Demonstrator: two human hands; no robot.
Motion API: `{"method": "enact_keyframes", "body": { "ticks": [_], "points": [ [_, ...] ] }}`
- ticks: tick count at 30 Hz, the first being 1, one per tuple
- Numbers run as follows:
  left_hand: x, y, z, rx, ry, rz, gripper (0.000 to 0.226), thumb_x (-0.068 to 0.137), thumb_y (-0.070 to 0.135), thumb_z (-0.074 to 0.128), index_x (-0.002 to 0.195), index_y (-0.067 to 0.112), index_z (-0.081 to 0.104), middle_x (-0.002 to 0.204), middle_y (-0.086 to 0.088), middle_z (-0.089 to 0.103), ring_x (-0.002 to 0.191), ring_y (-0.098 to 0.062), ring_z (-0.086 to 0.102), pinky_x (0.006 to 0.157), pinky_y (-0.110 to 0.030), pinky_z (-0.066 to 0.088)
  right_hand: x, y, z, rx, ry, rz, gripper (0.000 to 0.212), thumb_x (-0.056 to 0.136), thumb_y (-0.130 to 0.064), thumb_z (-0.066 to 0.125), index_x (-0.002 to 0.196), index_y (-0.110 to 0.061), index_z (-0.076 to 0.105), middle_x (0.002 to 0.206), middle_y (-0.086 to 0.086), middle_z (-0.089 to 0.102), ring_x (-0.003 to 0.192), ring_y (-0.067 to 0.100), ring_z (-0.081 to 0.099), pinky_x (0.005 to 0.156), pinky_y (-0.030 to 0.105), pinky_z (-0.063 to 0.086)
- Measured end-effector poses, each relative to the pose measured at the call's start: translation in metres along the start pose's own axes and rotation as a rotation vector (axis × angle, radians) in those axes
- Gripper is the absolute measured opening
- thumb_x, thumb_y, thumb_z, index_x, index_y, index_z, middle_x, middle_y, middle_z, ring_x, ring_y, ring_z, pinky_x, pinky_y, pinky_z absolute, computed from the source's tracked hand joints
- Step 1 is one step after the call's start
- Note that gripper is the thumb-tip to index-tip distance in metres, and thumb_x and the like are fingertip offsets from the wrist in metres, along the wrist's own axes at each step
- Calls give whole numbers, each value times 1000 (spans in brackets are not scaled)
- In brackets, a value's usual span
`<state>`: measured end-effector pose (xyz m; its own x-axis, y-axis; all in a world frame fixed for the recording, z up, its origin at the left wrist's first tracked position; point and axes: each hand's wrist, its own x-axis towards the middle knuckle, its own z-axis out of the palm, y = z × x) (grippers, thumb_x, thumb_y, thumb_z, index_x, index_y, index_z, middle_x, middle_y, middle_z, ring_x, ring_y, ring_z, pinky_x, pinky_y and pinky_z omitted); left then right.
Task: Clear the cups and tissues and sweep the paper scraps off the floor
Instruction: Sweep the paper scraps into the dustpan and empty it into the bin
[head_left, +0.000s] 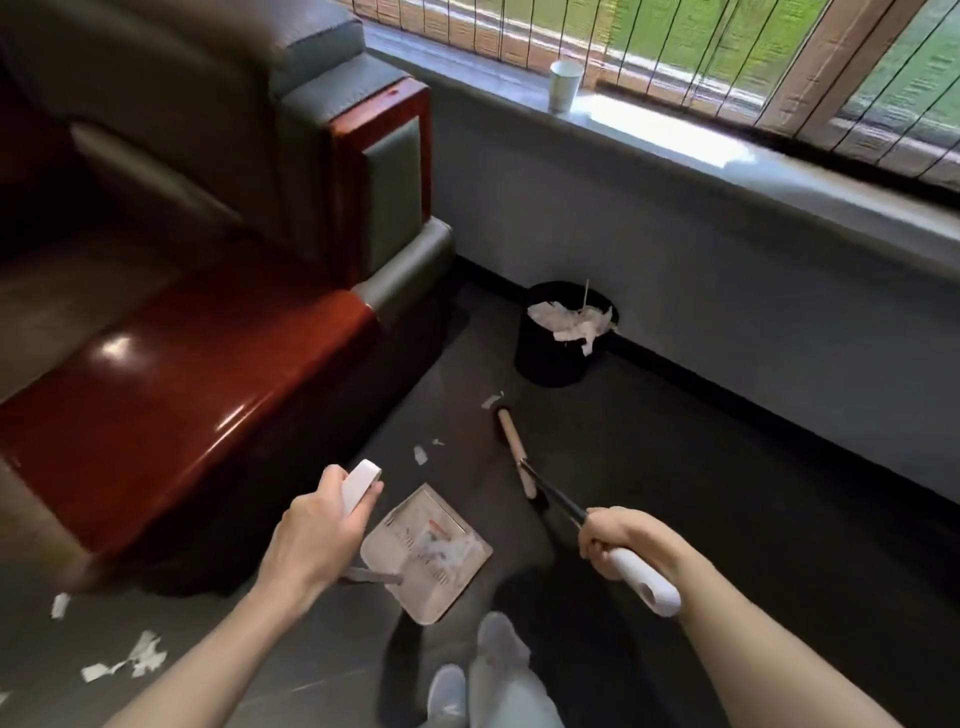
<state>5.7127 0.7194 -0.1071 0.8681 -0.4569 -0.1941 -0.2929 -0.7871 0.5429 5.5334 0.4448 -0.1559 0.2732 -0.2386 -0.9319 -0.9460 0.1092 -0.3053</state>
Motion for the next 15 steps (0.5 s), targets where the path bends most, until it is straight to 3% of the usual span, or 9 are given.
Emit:
{"method": "enact_keyframes", "body": {
  "ticks": [4,10,13,15],
  "points": [
    [5,-22,-13,39,69,-73,39,89,55,46,72,22,35,54,-2,52,51,-25,50,50,-35,37,1,-32,-23,-115,44,99,12,76,3,48,71,-7,53,45,6,44,43,18,42,49,28,34],
    [18,-53,-37,82,120,-153,36,90,48,52,71,22,35,52,-4,48,51,-30,44,55,-39,41,9,-73,-42,-97,104,84,13,68,2,50,76,-2,59,46,7,47,44,18,44,54,29,36],
    [30,-61,-49,104,103,-165,35,90,46,53,72,21,35,54,-7,49,55,-36,51,56,-40,42,27,-94,-49,-74,116,112,21,73,4,49,90,1,60,45,7,46,39,16,44,47,27,37],
    [38,-67,-55,125,87,-164,34,90,48,50,74,22,36,56,-7,52,58,-37,53,55,-40,43,41,-104,-44,-108,116,112,30,76,4,49,104,1,59,46,7,48,42,17,45,52,27,39]
  ]
}}
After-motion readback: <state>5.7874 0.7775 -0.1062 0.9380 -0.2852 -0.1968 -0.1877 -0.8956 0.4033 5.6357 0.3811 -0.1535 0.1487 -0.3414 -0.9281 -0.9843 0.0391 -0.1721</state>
